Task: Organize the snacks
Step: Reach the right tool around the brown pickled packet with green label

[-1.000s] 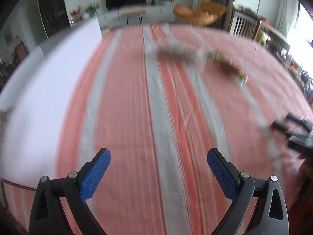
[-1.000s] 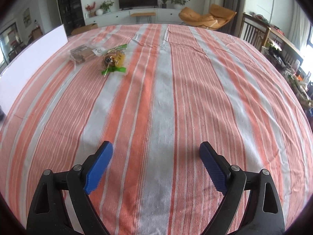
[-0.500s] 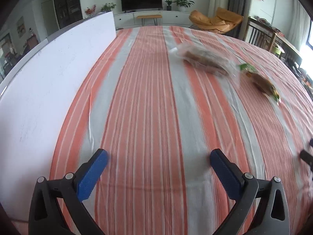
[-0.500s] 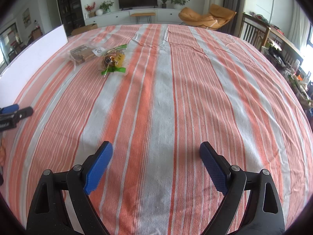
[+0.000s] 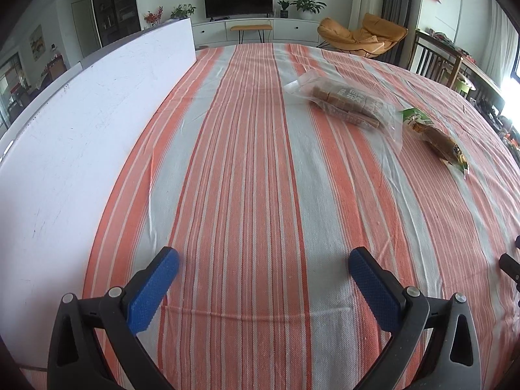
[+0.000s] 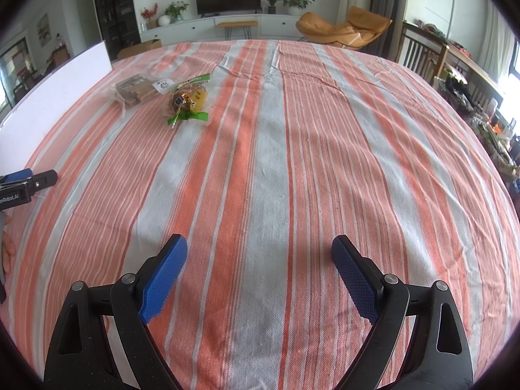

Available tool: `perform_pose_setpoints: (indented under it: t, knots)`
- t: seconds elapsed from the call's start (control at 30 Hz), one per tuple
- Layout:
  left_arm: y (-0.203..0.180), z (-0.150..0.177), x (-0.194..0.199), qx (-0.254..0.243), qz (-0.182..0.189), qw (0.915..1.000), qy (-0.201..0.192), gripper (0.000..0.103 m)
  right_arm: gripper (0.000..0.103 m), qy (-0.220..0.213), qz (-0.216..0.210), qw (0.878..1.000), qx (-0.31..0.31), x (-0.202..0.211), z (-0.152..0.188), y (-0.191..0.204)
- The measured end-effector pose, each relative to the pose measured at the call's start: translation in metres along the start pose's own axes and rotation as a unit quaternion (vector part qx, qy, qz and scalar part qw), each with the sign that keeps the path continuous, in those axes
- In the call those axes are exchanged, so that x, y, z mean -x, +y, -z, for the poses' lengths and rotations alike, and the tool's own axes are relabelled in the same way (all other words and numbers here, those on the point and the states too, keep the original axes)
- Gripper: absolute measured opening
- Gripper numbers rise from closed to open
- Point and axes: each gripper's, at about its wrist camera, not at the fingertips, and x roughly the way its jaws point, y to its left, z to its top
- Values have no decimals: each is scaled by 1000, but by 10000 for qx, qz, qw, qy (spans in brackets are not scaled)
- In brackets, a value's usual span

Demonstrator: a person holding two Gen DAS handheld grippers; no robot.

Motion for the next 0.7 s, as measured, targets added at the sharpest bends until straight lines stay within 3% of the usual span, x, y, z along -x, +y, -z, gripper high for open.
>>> perform_pose_setpoints:
  t: [0.13, 0.23, 0.4, 0.5, 0.6, 0.7]
  knots:
    - [0, 1, 0, 2, -2, 10000, -1, 103, 93, 2, -2, 10000, -9, 0, 0, 0]
    - [0, 0, 0, 0, -1, 10000, 1, 103, 100, 66, -68, 9999, 36, -3, -1, 1]
    - [0, 0, 0, 0, -2, 10000, 2, 103, 100, 304, -145, 9994, 126, -9, -11, 6]
    - [0, 0, 0, -1, -1, 10000, 2, 103, 98, 602, -412, 9973, 68, -22, -38, 11]
    - [0, 0, -1, -1, -1, 10000, 2, 103, 98, 360, -650, 9972, -95, -28, -74, 20]
    - [0, 0, 0, 0, -1, 10000, 3, 103, 98, 412, -677, 9968, -59, -46, -101, 32]
